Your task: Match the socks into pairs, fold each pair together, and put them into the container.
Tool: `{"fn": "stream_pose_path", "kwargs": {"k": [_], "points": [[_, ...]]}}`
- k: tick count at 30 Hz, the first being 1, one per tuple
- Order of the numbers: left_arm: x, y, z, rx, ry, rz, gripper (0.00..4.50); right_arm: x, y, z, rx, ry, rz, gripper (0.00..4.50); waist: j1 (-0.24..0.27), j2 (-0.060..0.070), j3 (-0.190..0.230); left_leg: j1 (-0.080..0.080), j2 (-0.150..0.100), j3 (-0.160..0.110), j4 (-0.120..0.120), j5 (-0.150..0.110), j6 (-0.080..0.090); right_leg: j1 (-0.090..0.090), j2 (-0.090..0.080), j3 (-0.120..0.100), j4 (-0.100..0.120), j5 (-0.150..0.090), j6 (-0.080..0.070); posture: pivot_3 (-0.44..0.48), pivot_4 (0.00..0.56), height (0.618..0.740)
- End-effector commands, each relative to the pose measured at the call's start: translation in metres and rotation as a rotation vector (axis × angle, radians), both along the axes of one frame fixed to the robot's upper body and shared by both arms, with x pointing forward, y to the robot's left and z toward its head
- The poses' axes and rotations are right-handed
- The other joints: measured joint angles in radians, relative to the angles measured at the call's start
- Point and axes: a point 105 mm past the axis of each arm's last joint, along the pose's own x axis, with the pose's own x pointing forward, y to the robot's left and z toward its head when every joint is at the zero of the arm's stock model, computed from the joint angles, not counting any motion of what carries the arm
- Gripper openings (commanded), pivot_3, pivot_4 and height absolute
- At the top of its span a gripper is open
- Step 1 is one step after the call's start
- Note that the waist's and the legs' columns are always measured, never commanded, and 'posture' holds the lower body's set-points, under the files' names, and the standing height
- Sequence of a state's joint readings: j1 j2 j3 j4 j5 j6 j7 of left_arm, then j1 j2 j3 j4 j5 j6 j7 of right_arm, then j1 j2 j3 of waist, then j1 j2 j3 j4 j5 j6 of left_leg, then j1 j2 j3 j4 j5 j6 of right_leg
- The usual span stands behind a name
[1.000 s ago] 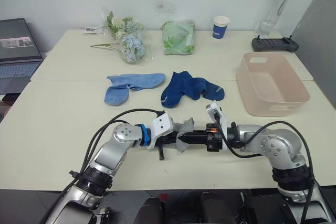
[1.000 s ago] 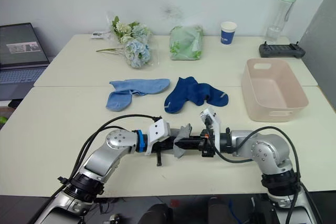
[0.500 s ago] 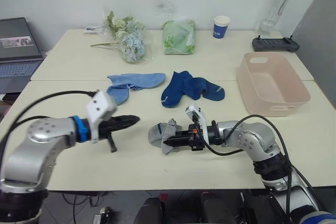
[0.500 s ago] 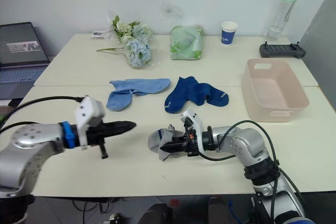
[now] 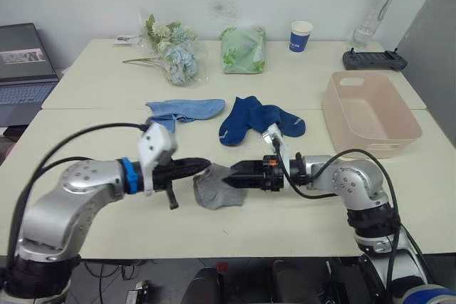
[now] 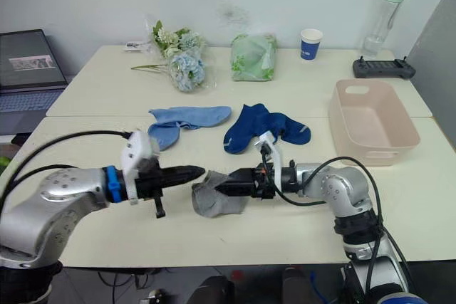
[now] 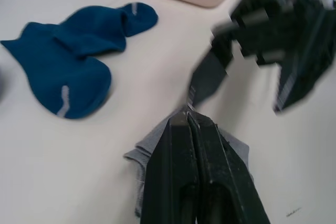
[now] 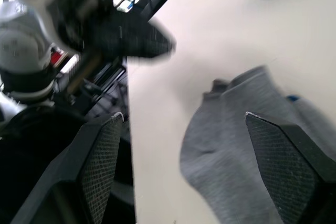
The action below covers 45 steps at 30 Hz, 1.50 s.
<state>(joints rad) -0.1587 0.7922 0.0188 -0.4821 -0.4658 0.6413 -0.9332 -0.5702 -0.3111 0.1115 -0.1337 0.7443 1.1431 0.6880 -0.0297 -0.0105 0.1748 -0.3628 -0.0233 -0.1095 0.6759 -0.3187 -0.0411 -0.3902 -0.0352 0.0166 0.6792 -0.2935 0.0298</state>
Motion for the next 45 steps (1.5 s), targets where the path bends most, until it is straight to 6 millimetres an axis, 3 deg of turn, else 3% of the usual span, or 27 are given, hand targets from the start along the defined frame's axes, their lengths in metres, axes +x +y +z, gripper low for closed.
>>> {"fn": "stream_pose_path", "kwargs": {"k": [1,4,6,9,15,23,33,42,45], "points": [[0.008,0.001,-0.017,0.034,-0.032,0.023,0.00,0.009,-0.013,0.011,-0.014,-0.043,-0.063,4.00,0.000,0.000,0.000,0.000,0.000,0.000,0.000,0.000,0.000,0.000,0.000,0.000,0.000,0.000,0.000,0.000,0.150,0.740],[0.028,0.015,-0.043,0.086,-0.072,0.129,0.00,0.005,-0.020,0.003,-0.067,-0.031,-0.067,4.00,0.002,0.000,0.000,0.000,0.000,0.000,0.000,0.000,0.000,0.000,0.000,0.000,0.000,0.000,0.000,0.000,0.150,0.740],[0.025,0.023,-0.063,0.132,-0.041,0.126,0.00,0.003,-0.023,-0.005,-0.105,-0.013,-0.074,4.00,0.001,0.000,0.000,0.000,0.000,0.000,0.000,0.000,0.000,0.000,0.000,0.000,0.000,0.000,0.000,0.000,0.150,0.740],[0.019,0.026,-0.072,0.110,0.001,0.113,0.00,-0.003,-0.023,-0.011,-0.122,0.034,-0.054,4.00,-0.001,0.000,0.000,0.000,0.000,0.000,0.000,0.000,0.000,0.000,0.000,0.000,-0.001,0.000,0.000,0.000,0.150,0.740],[0.020,0.026,-0.072,0.100,-0.007,0.111,0.00,-0.011,-0.019,-0.028,-0.149,0.137,-0.026,4.00,-0.001,0.000,0.000,0.000,0.000,0.000,0.000,0.000,0.001,0.000,-0.001,0.000,0.000,0.000,0.000,0.000,0.150,0.740],[0.022,0.030,-0.069,0.099,-0.020,0.127,0.00,-0.017,0.008,-0.041,-0.098,0.301,0.028,4.00,-0.003,0.000,-0.001,0.001,0.000,0.000,0.000,0.000,0.001,0.000,0.000,0.000,0.001,0.000,0.000,0.000,0.150,0.740],[0.020,0.030,-0.063,0.084,-0.024,0.116,0.00,-0.007,0.052,-0.043,0.028,0.401,-0.007,4.00,-0.005,0.001,-0.001,0.001,0.001,-0.001,-0.001,0.000,0.001,0.000,0.000,0.000,0.001,0.000,0.000,0.000,0.150,0.740],[0.018,0.032,-0.061,0.082,-0.028,0.115,0.00,0.003,0.059,-0.047,0.067,0.473,-0.067,4.00,-0.006,0.001,-0.001,0.001,0.001,0.000,-0.001,0.000,0.001,-0.001,0.000,0.000,0.002,0.000,0.000,0.000,0.150,0.740],[0.018,0.033,-0.061,0.080,-0.028,0.117,0.00,0.004,0.058,-0.050,0.055,0.463,-0.069,3.44,-0.006,0.002,-0.001,0.002,0.001,0.000,-0.001,0.000,0.001,-0.001,0.000,0.000,0.002,0.000,-0.001,0.000,0.150,0.740]]}}
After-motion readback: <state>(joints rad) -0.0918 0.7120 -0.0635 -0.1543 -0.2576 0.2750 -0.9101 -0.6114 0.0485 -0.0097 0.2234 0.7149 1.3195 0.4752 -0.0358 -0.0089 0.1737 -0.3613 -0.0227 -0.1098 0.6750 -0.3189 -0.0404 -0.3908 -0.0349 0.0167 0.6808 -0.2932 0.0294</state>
